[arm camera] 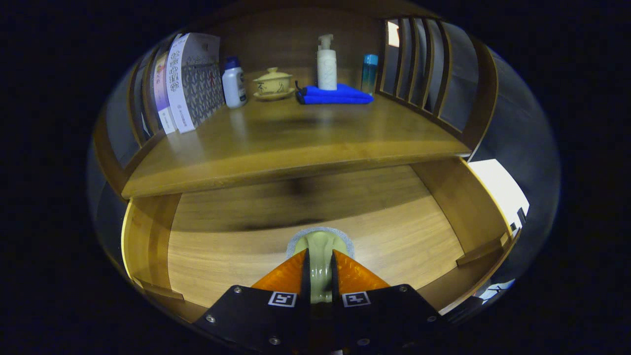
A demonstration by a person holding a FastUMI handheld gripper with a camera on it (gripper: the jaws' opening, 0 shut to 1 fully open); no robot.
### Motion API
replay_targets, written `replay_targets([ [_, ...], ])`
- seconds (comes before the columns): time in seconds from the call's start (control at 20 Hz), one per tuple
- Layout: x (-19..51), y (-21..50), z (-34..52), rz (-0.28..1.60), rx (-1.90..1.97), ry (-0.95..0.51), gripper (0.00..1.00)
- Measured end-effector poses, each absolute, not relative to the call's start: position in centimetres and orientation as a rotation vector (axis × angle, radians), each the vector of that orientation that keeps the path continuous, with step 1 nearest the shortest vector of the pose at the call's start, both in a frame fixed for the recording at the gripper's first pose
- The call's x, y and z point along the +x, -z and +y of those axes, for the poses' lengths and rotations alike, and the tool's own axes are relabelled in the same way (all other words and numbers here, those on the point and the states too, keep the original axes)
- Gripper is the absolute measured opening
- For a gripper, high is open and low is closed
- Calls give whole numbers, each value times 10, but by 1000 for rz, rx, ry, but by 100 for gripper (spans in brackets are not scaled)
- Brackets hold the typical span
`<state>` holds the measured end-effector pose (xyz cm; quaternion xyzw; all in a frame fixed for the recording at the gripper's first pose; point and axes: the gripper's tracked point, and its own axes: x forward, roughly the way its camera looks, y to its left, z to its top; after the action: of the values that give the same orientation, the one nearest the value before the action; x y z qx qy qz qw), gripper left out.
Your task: Pull open the drawer, take out the items inside it, and place them on the countertop above the cabinet.
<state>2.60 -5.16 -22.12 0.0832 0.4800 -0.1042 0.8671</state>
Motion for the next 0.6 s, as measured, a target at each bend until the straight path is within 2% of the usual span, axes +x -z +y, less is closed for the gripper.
replay_targets([
  [0.6,48,137,-68,776,145,229,19],
])
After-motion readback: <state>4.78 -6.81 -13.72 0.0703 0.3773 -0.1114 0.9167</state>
